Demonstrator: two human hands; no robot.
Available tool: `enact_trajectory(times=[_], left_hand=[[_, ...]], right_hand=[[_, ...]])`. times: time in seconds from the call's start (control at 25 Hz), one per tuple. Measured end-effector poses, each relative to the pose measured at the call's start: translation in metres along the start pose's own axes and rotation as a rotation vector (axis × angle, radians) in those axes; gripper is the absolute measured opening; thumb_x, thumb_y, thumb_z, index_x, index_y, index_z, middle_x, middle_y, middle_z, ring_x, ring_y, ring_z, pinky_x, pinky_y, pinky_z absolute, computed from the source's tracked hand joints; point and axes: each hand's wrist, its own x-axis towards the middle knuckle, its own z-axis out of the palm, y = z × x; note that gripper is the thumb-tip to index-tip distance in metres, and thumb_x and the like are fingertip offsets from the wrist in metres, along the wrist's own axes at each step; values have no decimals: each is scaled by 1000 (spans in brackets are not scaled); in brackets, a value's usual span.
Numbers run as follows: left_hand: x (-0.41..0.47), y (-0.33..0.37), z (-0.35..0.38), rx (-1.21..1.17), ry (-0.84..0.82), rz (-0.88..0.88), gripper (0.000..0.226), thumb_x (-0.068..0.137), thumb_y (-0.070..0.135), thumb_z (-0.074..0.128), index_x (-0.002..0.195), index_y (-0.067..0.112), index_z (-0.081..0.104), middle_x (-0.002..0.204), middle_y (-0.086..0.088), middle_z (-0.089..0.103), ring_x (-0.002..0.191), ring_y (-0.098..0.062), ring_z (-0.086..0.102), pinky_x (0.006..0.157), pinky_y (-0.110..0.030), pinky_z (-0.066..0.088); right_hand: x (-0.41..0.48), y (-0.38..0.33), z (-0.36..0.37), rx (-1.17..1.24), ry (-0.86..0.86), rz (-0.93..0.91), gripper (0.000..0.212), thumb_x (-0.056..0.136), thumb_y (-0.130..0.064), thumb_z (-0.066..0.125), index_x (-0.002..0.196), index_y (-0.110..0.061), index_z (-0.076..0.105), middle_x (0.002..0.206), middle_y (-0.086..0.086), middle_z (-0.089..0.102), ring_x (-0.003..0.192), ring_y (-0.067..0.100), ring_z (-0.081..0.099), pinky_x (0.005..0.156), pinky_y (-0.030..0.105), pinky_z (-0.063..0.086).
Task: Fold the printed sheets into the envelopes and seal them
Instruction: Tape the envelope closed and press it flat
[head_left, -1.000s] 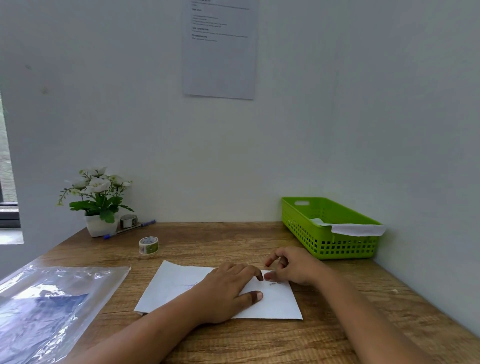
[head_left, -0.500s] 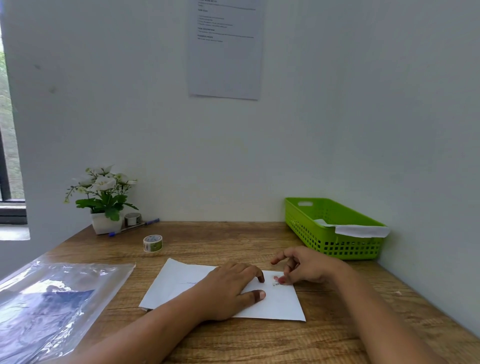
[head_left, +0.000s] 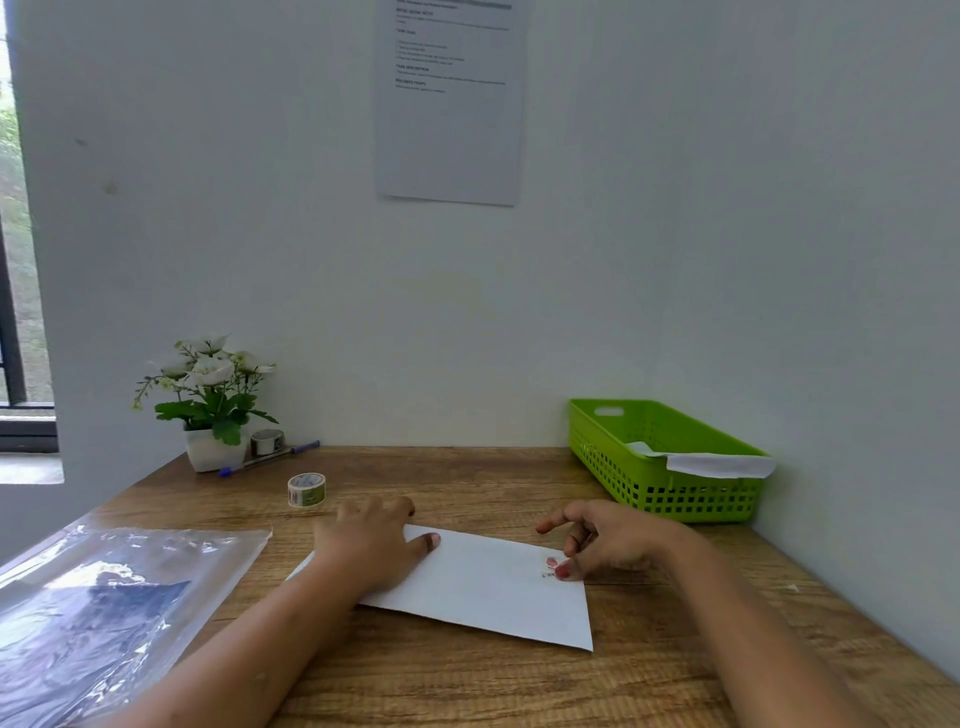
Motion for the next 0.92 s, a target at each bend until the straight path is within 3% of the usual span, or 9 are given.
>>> enact_trajectory(times=[0.28,0.44,0.52,0.72,0.92], left_hand=[[7,-15,-3,-65,38,-100,56,90,61,41,137,31,35,143,-5,37,132,-27,35,98,-44,43],[9,-19,-5,-172,140,-59,22,95,25,47,116,31,52,127,2,53,103,-17,55,81,-32,51],[11,-21,-7,-220,181,-53,28,93,9,43,103,32,57,120,3,58,90,-14,54,74,-27,49],[15,-21,-25,-490,322,-37,35,93,-1,37,84,24,59,110,1,60,96,-16,52,78,-22,40],[11,-16,-22,-815,502,-19,34,96,2,38,89,20,66,106,1,60,91,-12,48,58,-10,29]], right_hand=[[-3,-2,-1,-45,-61,-18,55,81,-13,75,129,-27,53,86,-9,52,76,0,50,76,14,40],[-3,-1,-1,-23,-63,-22,56,80,-10,75,129,-27,53,87,-9,52,75,0,50,76,14,40],[-3,-2,0,-20,-49,-21,55,80,-12,75,128,-27,54,86,-9,53,76,0,51,77,14,41],[5,-1,10,-148,184,-56,37,83,-24,72,118,-26,61,80,-8,58,77,4,54,82,24,46],[7,-3,11,-298,493,-194,28,87,-29,66,114,-31,61,83,-14,55,72,-5,47,76,25,45]])
